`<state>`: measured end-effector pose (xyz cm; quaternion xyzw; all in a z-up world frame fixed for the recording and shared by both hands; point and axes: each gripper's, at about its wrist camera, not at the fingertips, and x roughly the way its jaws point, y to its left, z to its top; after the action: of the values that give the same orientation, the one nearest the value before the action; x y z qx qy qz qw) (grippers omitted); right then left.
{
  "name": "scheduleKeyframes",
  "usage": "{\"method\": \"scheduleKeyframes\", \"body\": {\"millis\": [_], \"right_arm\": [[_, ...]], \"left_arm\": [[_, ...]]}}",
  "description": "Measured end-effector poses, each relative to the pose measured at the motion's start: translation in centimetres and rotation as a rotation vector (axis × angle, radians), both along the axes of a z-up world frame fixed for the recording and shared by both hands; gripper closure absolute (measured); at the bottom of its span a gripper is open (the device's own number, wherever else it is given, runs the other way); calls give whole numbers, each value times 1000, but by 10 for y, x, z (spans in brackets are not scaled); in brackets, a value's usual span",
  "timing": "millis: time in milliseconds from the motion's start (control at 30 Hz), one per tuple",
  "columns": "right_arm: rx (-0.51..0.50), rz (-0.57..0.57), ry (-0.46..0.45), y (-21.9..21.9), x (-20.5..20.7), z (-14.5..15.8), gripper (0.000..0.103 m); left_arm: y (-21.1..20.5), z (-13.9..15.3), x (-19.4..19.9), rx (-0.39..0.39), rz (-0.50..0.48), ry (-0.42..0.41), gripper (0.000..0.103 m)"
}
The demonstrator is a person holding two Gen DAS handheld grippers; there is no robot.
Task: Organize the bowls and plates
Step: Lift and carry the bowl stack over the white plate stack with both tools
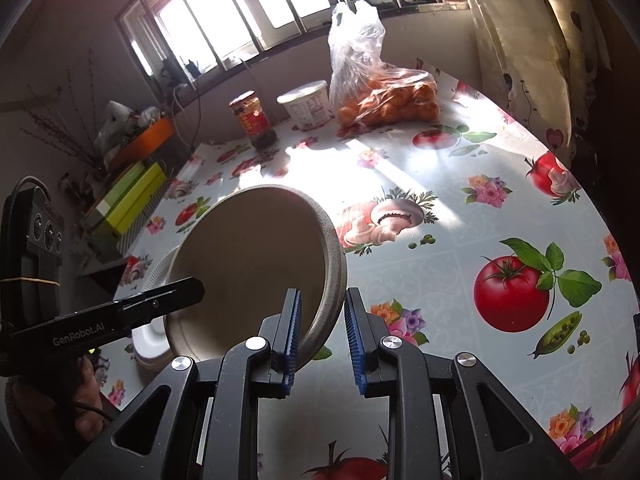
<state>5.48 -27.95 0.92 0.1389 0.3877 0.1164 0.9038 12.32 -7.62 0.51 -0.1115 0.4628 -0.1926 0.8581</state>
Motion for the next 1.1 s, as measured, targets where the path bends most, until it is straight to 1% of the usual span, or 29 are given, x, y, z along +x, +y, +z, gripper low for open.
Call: {"method": "scheduleKeyframes", "body": {"millis": [733, 1100], "right_arm": [[-12, 176, 2, 75, 31, 4, 81], [-15, 269, 12, 120, 52, 1, 81]], "left_arm": [[72, 5, -4, 20, 167, -13, 79], [113, 3, -4, 41, 270, -5, 79]]}}
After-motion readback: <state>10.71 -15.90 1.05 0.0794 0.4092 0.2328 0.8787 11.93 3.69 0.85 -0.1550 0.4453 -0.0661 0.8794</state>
